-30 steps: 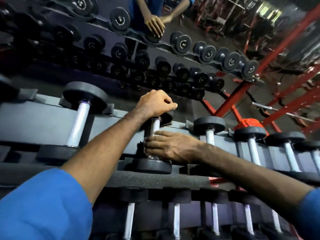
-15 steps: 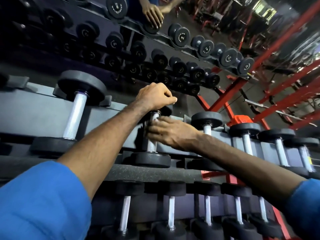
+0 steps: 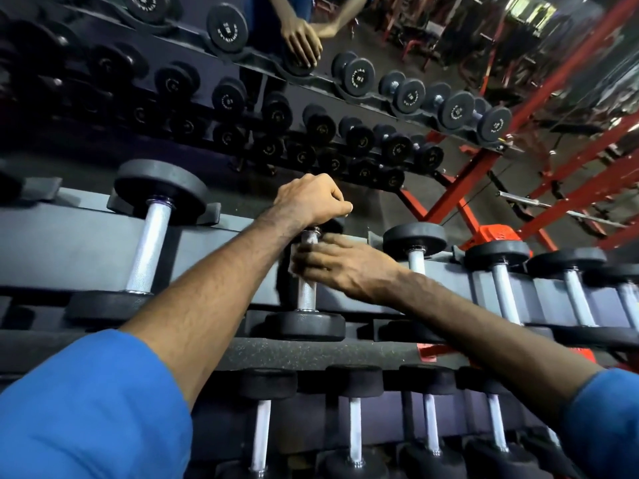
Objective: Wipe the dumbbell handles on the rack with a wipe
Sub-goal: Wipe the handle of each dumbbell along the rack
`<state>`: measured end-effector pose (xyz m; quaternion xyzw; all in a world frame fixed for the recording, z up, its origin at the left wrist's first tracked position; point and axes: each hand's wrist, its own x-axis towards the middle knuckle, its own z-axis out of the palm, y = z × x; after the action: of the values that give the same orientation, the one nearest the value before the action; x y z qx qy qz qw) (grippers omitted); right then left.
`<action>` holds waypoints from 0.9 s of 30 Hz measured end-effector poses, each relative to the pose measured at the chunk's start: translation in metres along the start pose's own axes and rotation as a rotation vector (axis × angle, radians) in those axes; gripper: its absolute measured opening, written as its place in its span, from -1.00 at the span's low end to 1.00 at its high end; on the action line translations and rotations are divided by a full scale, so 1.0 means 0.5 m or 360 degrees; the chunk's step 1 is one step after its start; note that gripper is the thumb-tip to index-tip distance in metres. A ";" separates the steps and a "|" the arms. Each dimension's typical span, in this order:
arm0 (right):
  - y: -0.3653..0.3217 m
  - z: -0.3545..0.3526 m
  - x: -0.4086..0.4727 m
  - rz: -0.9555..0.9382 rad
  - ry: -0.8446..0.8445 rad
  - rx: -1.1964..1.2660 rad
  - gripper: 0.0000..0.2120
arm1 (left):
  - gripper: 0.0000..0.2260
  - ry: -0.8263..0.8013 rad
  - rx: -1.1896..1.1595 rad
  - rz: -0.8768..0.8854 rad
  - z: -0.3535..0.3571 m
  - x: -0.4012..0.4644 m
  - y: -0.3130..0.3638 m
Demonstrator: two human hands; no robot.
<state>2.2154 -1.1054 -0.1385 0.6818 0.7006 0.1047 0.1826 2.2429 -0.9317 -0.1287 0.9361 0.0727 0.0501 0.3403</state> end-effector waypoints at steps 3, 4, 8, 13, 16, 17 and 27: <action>-0.015 -0.001 -0.012 -0.0129 -0.0044 0.0079 -0.58 | -0.78 -0.0009 0.0047 0.0011 0.005 0.000 0.007; -0.005 0.000 -0.015 -0.0063 0.0024 0.0084 -0.57 | -0.78 -0.0011 0.0053 0.0016 0.005 -0.001 0.009; -0.005 0.013 -0.023 0.0087 0.0193 0.0305 -0.54 | -0.79 -0.0040 0.0053 -0.0001 -0.001 0.003 0.003; -0.028 0.029 -0.047 -0.0012 0.0241 0.0388 -0.57 | -0.78 -0.0097 0.0018 -0.0005 -0.002 0.001 -0.012; -0.011 0.040 -0.037 0.0308 0.0475 0.0551 -0.69 | -0.75 -0.0087 0.0006 -0.0019 -0.006 0.001 -0.011; -0.025 0.039 -0.039 0.0311 0.0516 0.0608 -0.72 | -0.74 -0.0084 -0.0006 -0.0025 -0.005 0.002 -0.014; -0.084 0.072 -0.023 0.1020 0.0937 0.1368 -0.74 | -0.78 -0.0089 -0.0032 -0.0042 -0.007 -0.007 -0.009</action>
<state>2.1914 -1.1223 -0.1866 0.8137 0.4613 0.0465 -0.3507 2.2387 -0.9269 -0.1291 0.9326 0.0749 0.0201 0.3524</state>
